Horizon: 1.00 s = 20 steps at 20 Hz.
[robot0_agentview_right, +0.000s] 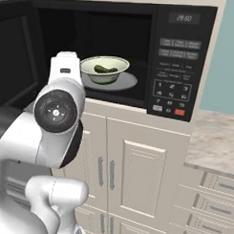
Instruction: Pick the squash from the sink and place it in the bowl. Then pick the bowl and place it in the microwave. Then close the microwave door and press the start button.
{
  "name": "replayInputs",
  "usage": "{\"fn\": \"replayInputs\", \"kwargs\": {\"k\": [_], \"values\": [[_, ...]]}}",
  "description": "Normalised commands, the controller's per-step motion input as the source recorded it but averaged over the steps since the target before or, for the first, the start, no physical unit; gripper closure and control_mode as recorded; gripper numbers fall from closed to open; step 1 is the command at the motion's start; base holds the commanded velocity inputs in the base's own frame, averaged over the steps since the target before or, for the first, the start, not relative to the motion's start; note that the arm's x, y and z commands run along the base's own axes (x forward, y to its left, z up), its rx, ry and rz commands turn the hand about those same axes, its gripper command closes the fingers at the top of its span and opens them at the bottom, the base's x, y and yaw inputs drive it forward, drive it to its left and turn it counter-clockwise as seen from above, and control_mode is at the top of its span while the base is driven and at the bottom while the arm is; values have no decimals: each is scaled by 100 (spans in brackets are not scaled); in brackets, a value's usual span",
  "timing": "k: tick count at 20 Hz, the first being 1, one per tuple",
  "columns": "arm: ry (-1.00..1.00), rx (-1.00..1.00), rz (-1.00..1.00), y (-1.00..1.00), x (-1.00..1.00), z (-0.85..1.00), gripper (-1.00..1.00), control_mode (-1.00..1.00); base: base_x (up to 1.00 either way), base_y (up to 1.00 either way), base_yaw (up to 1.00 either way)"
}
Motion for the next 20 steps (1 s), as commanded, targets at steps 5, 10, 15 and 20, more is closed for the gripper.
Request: {"fn": "replayInputs", "kwargs": {"k": [5, 10, 15, 20], "values": [[0, 13, 34, 34, -100, 15, -100, -100, 0, 0, 0], [-1, 2, 24, 76, -100, 1, -100, -100, 0, 0, 0], [-12, 1, 14, 51, -100, 19, -100, -100, 0, 0, 0], [-3, 1, 8, 50, -94, 9, -100, -100, 0, 0, 0]]}}
